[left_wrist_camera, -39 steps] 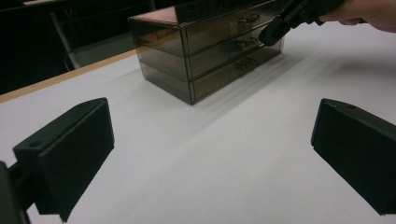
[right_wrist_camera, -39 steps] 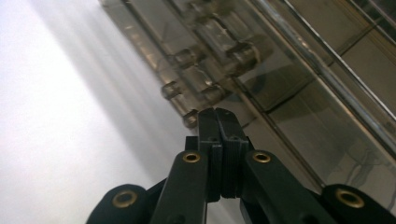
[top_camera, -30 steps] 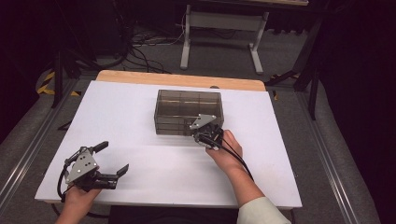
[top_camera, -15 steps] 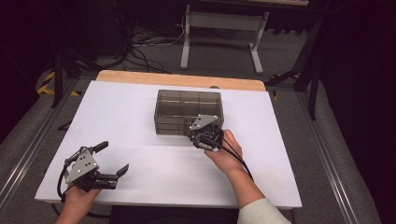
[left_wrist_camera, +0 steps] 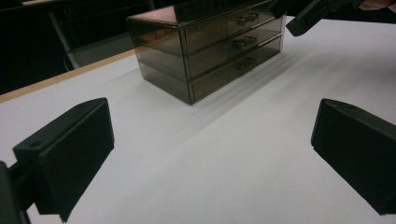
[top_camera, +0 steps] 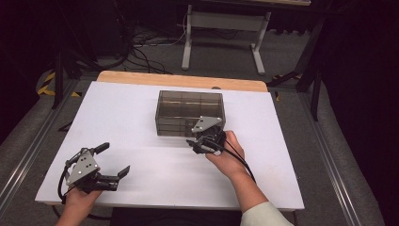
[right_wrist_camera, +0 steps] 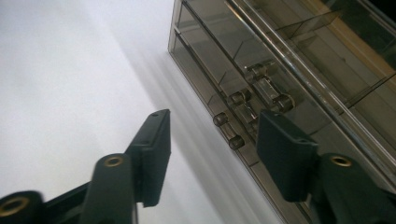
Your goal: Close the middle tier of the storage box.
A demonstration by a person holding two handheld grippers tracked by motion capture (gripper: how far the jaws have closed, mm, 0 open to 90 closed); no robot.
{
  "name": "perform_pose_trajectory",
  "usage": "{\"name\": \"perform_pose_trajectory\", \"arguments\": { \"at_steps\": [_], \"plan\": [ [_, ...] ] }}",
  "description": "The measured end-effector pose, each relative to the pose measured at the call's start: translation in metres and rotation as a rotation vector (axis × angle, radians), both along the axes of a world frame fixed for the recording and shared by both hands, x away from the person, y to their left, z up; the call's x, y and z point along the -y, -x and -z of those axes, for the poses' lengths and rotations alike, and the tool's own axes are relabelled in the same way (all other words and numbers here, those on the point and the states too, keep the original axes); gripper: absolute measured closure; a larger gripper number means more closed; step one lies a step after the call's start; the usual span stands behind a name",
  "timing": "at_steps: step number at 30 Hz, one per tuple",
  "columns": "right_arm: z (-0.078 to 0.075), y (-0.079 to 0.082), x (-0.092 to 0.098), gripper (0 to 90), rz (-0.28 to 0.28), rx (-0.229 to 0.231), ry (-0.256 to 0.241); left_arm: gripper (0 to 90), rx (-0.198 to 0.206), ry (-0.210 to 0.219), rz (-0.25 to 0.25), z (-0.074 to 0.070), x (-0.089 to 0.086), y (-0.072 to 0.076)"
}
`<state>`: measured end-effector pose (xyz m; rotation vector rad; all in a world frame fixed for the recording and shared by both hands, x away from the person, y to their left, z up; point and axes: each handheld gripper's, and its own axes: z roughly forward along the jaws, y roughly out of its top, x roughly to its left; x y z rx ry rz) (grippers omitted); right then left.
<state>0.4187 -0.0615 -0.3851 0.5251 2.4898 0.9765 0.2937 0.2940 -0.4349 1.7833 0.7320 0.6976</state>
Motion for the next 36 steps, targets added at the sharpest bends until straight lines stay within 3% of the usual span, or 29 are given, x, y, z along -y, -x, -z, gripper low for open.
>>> {"name": "perform_pose_trajectory", "arguments": {
  "at_steps": [5,9,17,20,21,36],
  "plan": [
    [-0.006,0.006,0.005,31.1,-0.012,0.006,-0.027,0.2,-0.002,0.004,-0.003,0.000,0.000,0.000],
    [-0.010,0.008,0.010,22.4,-0.026,-0.017,-0.062,0.2,-0.001,0.001,-0.001,0.000,0.000,0.000],
    [-0.013,0.009,0.016,7.2,-0.039,-0.038,-0.081,0.2,-0.003,0.007,-0.004,0.000,0.001,0.000],
    [-0.014,0.011,0.019,3.8,-0.046,-0.032,-0.090,0.2,-0.003,0.007,-0.005,0.000,0.000,0.000],
    [-0.015,0.014,0.022,0.0,-0.053,-0.023,-0.113,0.2,-0.002,0.005,-0.005,0.000,0.000,0.000],
    [-0.012,0.032,0.069,0.0,-0.002,0.037,-0.272,0.2,0.001,0.003,-0.008,0.000,0.000,0.000]
  ]
}}
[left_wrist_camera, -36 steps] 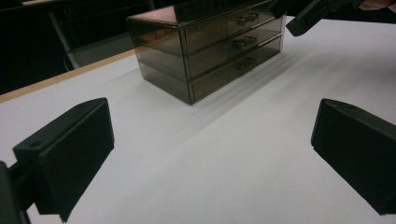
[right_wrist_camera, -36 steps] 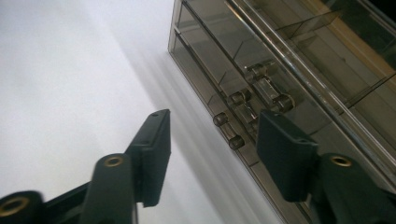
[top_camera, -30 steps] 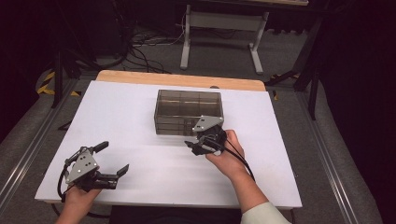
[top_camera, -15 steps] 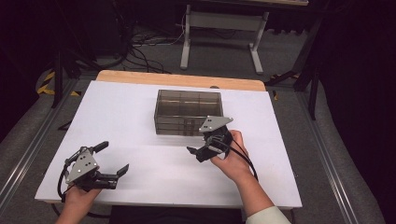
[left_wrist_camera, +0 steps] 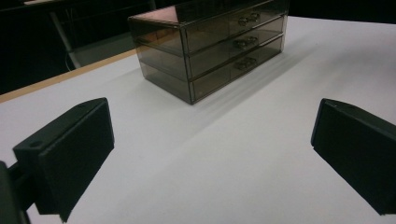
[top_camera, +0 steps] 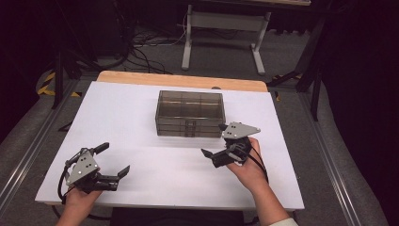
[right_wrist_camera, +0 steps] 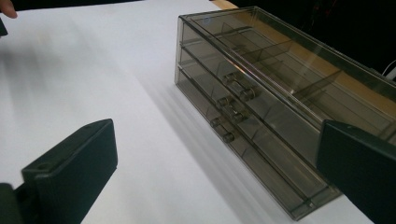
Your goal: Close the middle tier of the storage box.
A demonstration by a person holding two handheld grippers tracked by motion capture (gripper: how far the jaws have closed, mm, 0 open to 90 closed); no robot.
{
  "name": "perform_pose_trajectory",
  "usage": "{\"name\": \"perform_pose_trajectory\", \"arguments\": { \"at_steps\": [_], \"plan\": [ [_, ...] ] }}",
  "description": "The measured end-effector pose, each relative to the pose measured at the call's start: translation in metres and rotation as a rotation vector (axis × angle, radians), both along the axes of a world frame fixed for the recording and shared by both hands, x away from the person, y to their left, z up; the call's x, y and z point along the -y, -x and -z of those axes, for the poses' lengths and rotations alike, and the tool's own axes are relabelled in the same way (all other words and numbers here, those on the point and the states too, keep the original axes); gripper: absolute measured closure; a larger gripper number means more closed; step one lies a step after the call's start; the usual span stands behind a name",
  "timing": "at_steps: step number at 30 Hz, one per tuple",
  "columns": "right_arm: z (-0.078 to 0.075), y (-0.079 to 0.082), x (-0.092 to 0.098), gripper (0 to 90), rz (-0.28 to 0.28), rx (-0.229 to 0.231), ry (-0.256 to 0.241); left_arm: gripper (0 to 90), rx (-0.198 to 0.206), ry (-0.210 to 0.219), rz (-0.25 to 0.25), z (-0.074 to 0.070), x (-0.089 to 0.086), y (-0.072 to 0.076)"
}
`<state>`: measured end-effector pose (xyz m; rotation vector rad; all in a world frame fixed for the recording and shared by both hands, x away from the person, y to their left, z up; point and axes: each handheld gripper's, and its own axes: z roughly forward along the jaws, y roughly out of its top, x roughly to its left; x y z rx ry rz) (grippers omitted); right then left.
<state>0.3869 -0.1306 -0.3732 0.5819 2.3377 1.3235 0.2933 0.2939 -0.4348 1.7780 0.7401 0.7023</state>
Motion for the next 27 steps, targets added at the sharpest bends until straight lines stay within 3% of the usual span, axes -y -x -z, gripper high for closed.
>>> {"name": "perform_pose_trajectory", "arguments": {
  "at_steps": [10,14,21,27],
  "plan": [
    [0.014,0.007,0.026,0.0,0.031,-0.013,-0.061,0.2,-0.001,0.003,-0.003,0.000,0.000,0.000],
    [0.022,0.009,0.033,0.0,0.028,-0.013,-0.055,0.2,-0.002,0.001,-0.002,0.000,0.000,0.000],
    [0.031,0.014,0.046,0.0,0.046,-0.009,-0.108,0.2,-0.003,-0.001,-0.002,0.000,0.000,0.000],
    [0.040,0.018,0.057,0.0,0.071,-0.007,-0.119,0.2,-0.002,0.002,-0.001,0.000,0.000,0.000]
  ]
}}
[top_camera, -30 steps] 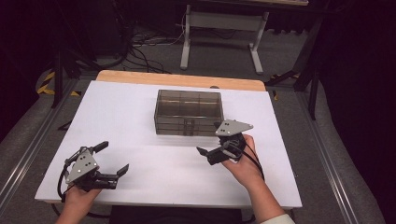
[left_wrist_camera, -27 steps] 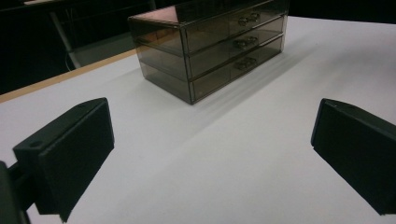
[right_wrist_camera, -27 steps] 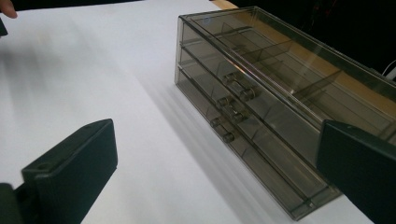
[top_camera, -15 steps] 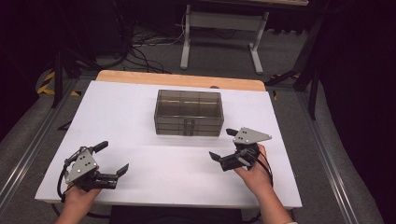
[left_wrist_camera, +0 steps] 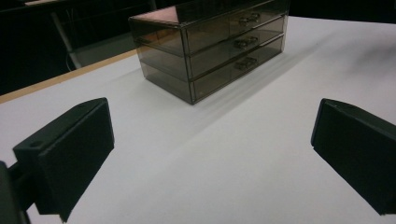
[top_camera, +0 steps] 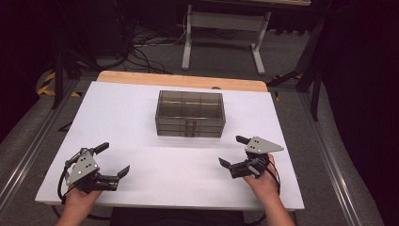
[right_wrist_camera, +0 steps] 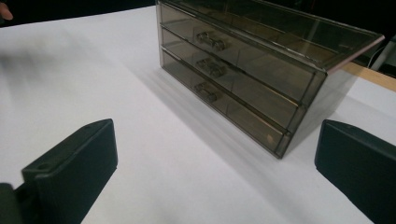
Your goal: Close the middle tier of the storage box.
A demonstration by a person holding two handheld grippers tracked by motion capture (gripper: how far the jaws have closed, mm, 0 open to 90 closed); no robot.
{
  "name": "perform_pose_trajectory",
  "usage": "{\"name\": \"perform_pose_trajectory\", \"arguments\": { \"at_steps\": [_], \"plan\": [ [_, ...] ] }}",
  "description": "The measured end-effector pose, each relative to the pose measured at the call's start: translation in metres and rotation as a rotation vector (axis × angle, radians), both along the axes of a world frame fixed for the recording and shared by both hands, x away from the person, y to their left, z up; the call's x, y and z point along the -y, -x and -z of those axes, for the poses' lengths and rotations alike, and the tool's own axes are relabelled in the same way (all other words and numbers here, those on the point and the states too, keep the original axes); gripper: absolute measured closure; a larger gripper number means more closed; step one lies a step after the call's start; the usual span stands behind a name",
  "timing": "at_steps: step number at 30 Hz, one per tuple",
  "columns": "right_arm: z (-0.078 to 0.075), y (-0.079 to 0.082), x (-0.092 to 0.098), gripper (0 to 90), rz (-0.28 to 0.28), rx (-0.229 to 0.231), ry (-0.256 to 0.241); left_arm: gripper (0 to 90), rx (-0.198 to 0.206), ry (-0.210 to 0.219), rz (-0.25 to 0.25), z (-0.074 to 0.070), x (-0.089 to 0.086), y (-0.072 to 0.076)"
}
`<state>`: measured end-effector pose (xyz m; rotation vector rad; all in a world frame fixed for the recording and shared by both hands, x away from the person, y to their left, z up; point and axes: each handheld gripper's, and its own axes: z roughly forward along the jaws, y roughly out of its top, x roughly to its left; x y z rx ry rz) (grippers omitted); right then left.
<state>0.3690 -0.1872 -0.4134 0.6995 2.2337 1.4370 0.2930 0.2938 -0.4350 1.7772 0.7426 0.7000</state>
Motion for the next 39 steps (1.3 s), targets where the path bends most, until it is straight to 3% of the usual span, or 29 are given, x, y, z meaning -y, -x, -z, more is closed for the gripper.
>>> {"name": "perform_pose_trajectory", "arguments": {
  "at_steps": [16,19,21,28,31,33,39],
  "plan": [
    [0.027,0.005,0.017,0.0,0.012,-0.030,-0.030,0.2,0.007,-0.001,0.004,0.001,0.000,-0.001],
    [0.031,0.007,0.020,0.0,0.017,-0.043,-0.042,0.2,0.018,-0.022,0.001,0.001,-0.002,-0.003],
    [0.032,0.009,0.022,0.0,0.022,-0.036,-0.043,0.2,0.005,-0.007,0.003,0.002,-0.002,-0.002],
    [0.042,0.014,0.026,0.0,0.028,-0.043,-0.062,0.0,-0.011,-0.013,0.009,0.005,0.000,-0.005],
    [0.043,0.014,0.026,0.0,0.025,-0.038,-0.056,0.0,0.000,-0.043,0.004,0.005,0.000,-0.006],
    [0.043,0.013,0.025,0.0,0.022,-0.036,-0.053,0.0,-0.018,-0.016,0.009,0.006,0.001,-0.006],
    [0.043,0.012,0.024,0.1,0.023,-0.028,-0.047,0.0,-0.016,-0.021,0.009,0.006,0.001,-0.007]
  ]
}}
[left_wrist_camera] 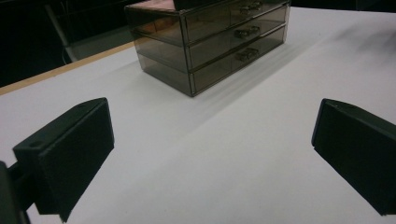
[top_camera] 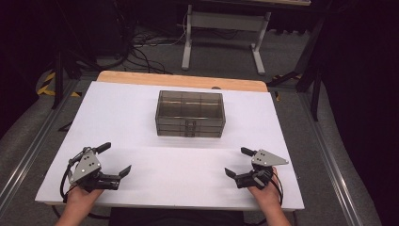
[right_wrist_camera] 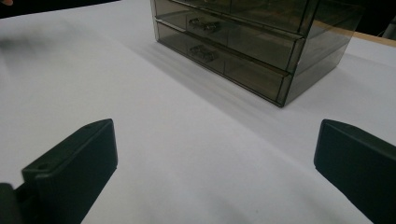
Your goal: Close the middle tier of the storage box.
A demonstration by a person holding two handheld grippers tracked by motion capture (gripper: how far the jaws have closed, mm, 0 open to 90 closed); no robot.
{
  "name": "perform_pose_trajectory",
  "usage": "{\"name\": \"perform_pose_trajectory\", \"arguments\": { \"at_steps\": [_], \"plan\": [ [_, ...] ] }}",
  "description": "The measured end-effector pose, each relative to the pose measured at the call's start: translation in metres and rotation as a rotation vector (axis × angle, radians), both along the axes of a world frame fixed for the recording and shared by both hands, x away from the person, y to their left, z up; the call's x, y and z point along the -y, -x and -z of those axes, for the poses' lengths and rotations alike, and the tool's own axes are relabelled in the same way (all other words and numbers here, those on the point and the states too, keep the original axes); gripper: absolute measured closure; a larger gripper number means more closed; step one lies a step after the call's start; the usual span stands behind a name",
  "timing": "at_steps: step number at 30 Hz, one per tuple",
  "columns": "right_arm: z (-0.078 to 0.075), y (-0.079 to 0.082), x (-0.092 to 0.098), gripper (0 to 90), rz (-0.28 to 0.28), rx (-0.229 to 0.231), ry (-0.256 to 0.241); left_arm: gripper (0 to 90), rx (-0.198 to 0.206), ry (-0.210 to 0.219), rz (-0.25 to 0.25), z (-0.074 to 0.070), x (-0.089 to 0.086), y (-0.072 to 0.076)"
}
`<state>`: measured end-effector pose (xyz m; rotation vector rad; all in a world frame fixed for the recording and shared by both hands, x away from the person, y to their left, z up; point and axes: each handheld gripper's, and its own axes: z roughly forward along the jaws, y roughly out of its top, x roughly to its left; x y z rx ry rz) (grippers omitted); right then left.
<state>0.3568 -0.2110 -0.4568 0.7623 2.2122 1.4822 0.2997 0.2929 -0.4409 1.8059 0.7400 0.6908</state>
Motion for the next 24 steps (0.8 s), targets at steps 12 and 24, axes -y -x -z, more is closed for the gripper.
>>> {"name": "perform_pose_trajectory", "arguments": {
  "at_steps": [12,24],
  "plan": [
    [-0.0003,0.0000,-0.0008,0.2,0.001,-0.003,0.000,0.0,0.012,0.003,-0.006,-0.0004,0.0008,0.0012],
    [-0.0003,-0.0003,-0.0019,0.4,0.006,-0.011,0.020,0.0,0.014,-0.019,-0.010,0.0007,0.0008,0.0007]
  ]
}}
